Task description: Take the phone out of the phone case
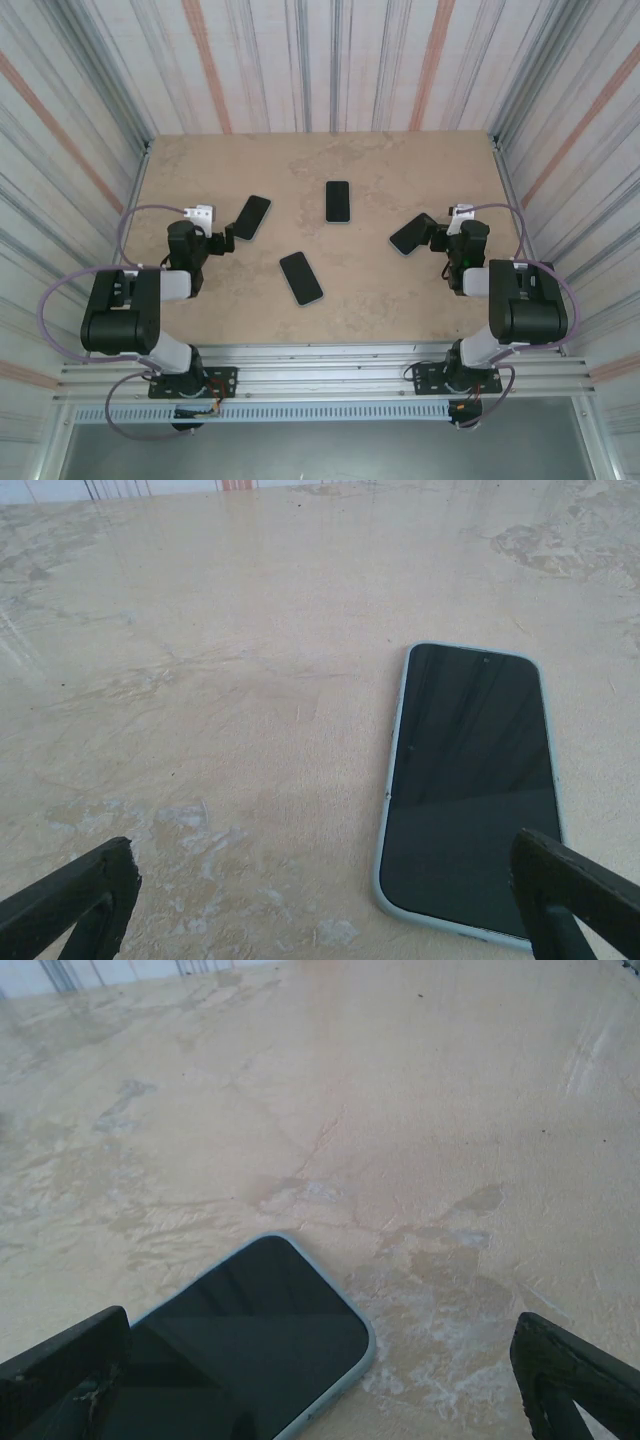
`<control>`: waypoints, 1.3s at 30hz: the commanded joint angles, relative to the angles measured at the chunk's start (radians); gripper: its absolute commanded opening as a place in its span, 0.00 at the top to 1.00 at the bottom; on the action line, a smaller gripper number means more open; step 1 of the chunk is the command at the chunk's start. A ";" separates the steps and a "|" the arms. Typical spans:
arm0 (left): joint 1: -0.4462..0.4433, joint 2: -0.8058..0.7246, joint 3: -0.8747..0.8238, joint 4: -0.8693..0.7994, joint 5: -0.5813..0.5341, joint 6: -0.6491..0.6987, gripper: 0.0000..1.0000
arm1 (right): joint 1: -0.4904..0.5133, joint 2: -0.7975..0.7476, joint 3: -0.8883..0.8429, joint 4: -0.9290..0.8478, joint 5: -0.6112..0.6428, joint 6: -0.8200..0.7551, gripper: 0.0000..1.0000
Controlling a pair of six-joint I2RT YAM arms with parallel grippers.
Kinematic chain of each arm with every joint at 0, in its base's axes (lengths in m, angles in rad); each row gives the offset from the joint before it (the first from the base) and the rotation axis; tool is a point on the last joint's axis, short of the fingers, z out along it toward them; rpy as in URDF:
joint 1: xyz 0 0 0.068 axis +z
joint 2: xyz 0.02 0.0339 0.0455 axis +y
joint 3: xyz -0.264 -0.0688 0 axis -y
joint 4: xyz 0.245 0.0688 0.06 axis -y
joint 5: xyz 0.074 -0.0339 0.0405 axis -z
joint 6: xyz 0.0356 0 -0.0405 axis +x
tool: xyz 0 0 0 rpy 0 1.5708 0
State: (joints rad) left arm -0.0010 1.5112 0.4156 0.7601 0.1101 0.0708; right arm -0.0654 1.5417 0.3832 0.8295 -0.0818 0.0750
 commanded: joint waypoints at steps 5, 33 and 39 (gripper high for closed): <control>0.003 -0.002 -0.003 0.025 -0.013 -0.006 0.01 | 0.003 0.004 0.015 -0.004 0.010 0.012 0.01; -0.041 -0.212 0.283 -0.560 -0.068 -0.064 0.01 | -0.002 -0.314 0.138 -0.415 -0.127 0.020 0.01; -0.097 -0.235 0.455 -0.840 -0.025 -0.062 0.01 | 0.031 -0.386 0.237 -0.641 -0.234 0.025 0.01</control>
State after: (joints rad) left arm -0.0673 1.2877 0.8131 0.1333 0.0662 0.0120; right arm -0.0547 1.1847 0.5671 0.3531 -0.2367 0.0780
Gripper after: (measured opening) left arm 0.986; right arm 0.991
